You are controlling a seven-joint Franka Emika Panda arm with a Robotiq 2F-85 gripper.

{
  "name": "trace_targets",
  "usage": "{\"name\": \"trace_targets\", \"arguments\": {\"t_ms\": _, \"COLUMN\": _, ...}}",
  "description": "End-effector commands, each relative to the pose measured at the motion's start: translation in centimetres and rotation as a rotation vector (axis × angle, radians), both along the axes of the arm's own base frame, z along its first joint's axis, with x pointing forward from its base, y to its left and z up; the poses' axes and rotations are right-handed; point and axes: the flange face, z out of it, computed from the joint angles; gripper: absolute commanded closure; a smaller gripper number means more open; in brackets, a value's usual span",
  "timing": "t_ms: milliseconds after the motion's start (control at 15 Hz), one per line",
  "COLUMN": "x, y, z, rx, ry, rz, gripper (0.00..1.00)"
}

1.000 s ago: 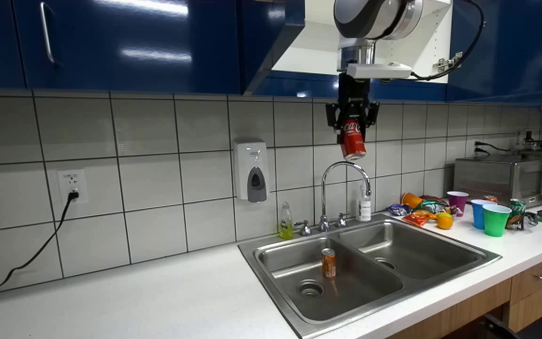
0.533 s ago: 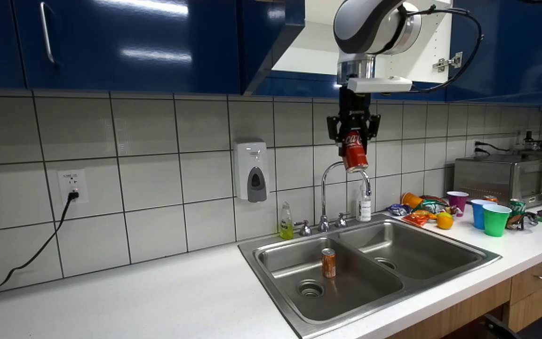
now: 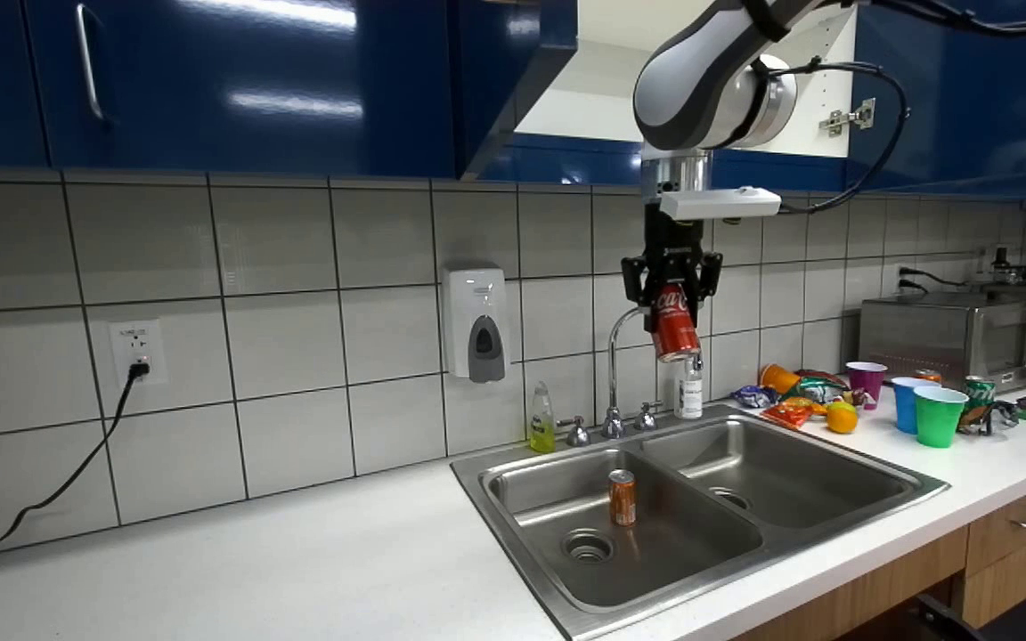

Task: Pick up the can from the cabinet and put it in the sink

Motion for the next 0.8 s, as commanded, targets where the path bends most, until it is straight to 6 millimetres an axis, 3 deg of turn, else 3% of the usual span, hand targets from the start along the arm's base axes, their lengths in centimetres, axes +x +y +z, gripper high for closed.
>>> {"name": "trace_targets", "arguments": {"t_ms": 0, "x": 0.7, "y": -1.0, "z": -2.0, "rx": 0.008, "ry": -0.012, "rz": 0.003, "gripper": 0.62}}
{"name": "trace_targets", "arguments": {"t_ms": 733, "x": 3.7, "y": -1.0, "z": -9.4, "rx": 0.018, "ry": 0.007, "rz": 0.014, "gripper": 0.62}}
